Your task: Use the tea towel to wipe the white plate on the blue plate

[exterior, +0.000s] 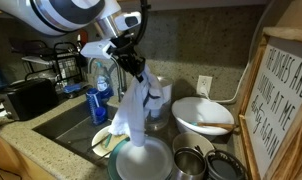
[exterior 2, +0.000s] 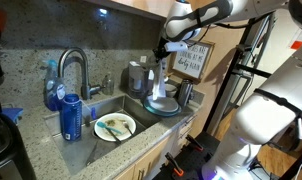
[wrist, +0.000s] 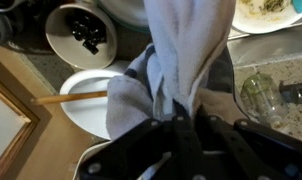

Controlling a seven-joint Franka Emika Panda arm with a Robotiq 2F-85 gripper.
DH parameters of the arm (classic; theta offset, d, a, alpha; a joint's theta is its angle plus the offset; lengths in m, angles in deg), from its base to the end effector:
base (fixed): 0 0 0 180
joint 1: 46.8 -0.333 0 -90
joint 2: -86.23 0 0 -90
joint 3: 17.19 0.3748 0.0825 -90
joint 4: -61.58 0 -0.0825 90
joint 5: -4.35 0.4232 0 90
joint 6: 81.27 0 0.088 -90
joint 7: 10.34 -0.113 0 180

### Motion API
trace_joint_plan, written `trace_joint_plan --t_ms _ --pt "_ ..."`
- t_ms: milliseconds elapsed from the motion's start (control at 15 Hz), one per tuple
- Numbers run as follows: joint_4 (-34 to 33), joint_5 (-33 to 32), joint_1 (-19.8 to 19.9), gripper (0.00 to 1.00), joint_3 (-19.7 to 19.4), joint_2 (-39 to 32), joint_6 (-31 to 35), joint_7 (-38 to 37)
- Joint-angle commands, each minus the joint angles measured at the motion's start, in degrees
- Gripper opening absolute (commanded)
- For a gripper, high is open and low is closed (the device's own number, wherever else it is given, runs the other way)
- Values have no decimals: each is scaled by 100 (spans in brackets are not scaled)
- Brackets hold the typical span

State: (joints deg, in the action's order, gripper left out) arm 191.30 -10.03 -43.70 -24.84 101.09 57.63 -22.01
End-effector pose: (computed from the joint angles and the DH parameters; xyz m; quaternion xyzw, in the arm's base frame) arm 0.5187 -0.1055 0.5449 0.9678 -0.1165 0.2076 0.0813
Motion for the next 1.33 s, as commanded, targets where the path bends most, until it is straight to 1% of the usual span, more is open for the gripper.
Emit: trace_joint_plan --t_ms 0,200,333,533,867,1067,1267 --pt "173 331 211 4 191 357 -769 -9" --pt "287 609 292 4 141 400 -1163 -7" --pt "462 750 366 4 93 361 -1156 -10" --pt "808 787 499 4 17 225 -788 71" --pt "1283 762 685 4 -112 -183 220 165" --pt "1463 848 737 4 -209 -524 832 220" --pt "1524 1064 726 4 -281 -872 1181 357"
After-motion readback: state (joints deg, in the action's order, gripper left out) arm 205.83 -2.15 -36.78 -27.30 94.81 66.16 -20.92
